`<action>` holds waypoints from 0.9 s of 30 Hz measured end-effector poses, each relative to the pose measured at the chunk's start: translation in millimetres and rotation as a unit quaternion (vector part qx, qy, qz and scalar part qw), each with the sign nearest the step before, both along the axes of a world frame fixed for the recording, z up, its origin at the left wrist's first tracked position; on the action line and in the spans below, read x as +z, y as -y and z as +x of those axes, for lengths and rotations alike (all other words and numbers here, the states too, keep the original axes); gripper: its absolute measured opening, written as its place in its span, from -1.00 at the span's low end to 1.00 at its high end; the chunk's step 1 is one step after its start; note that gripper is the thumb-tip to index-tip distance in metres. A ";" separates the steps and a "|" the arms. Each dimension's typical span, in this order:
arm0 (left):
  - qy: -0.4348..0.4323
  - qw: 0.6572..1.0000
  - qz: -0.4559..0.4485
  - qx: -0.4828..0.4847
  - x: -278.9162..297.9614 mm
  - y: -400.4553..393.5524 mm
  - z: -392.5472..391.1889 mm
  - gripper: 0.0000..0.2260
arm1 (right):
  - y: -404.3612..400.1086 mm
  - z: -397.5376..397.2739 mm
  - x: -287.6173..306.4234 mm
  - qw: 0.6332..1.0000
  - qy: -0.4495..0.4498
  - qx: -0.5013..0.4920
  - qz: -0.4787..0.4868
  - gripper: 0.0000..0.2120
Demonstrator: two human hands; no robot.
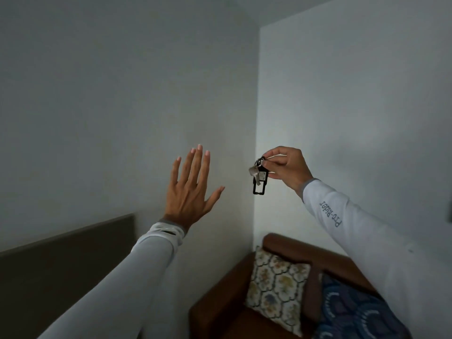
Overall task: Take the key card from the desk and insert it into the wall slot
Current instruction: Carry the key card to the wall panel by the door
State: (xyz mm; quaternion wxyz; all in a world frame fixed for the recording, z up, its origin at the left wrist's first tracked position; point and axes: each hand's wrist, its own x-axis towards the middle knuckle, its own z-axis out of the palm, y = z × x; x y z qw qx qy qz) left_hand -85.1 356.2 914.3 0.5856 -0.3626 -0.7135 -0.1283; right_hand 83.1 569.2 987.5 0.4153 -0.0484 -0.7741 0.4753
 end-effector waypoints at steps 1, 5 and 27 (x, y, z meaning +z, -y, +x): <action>-0.001 1.000 0.000 -0.017 0.7 -22.2 16.6 -0.23 | -14.9 22.8 0.9 1.000 0.002 -0.017 0.003 -0.85; 0.004 0.997 -0.007 -0.072 0.8 -109.8 95.6 -0.24 | -77.3 124.2 0.5 0.996 0.008 -0.084 0.017 -0.89; 0.028 0.950 -0.041 -0.307 -1.9 -465.0 495.3 -0.25 | -322.3 573.6 -19.4 0.935 0.009 -0.354 -0.020 -0.90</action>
